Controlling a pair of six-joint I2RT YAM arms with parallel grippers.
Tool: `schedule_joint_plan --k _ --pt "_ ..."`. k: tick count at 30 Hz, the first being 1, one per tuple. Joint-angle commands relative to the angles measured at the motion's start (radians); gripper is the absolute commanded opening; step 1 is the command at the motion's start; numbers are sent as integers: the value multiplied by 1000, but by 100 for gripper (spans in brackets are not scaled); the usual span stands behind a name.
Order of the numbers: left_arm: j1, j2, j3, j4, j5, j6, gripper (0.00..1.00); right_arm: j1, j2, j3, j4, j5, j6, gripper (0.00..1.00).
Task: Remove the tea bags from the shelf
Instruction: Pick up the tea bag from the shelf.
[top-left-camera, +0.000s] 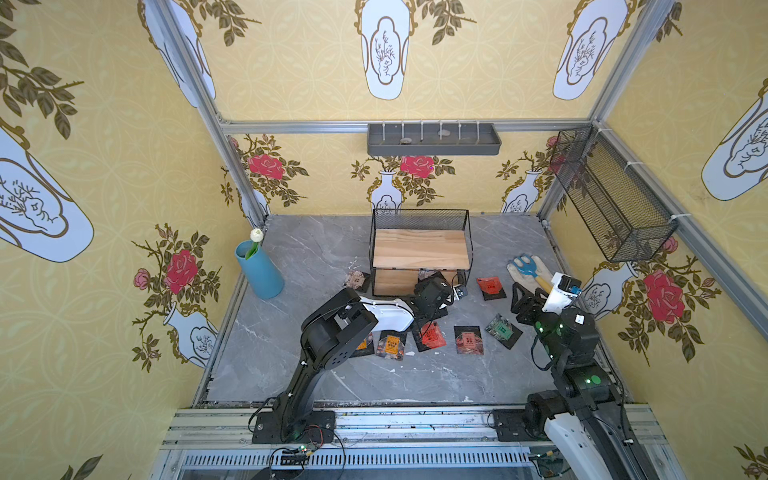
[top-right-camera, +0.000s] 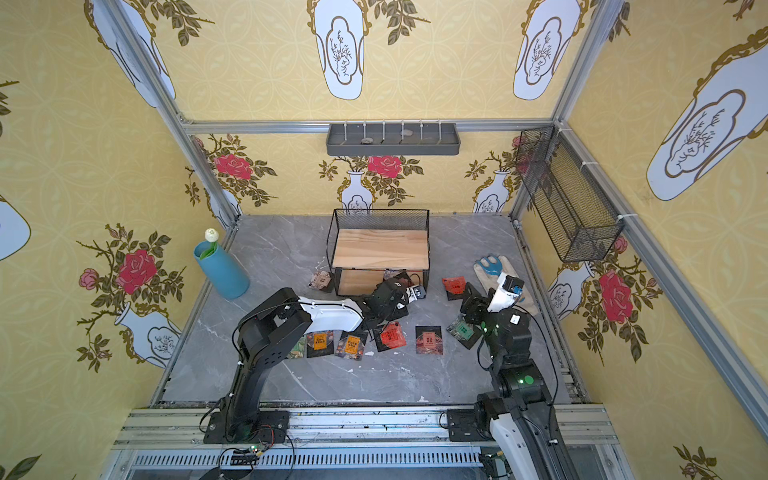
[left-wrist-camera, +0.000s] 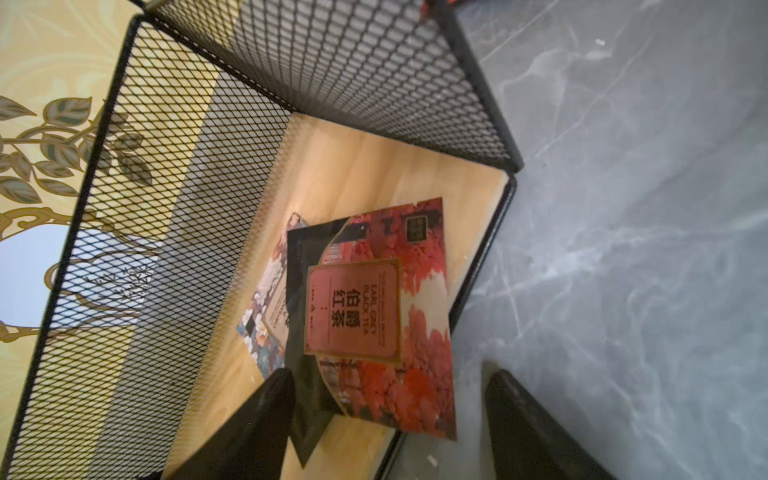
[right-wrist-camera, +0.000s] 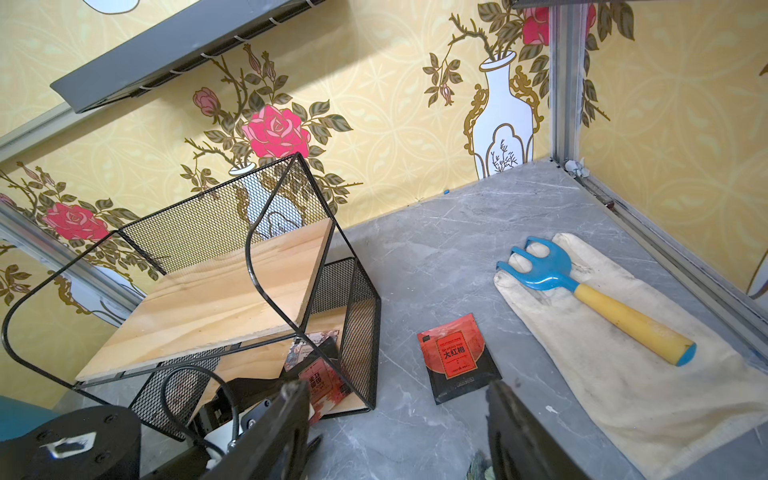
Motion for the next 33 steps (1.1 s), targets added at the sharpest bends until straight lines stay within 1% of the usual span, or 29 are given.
schedule_joint_plan --k 1,8,15,16,19,23,25,31,33 --pt "11 25 6 -35 41 -9 82 -1 -3 -1 17 7 -7 70" --pt "25 59 38 -89 77 -16 82 0 -4 4 16 12 -7 70" --pt "29 61 52 -158 141 -25 71 0 -16 3 13 23 -5 70" --pt "29 62 53 -162 146 -25 69 -1 -17 5 14 24 -5 71" --pt "31 71 64 -193 160 -32 57 -1 -20 6 10 31 -4 71" --pt "35 75 67 -210 171 -42 49 -1 -27 8 8 33 -3 71" --pt "40 75 75 -227 182 -50 41 1 -28 9 6 35 -1 71" --pt "42 76 92 -258 177 -61 26 0 -39 8 4 41 3 71" --pt "44 71 92 -259 174 -65 23 0 -41 7 4 38 4 72"
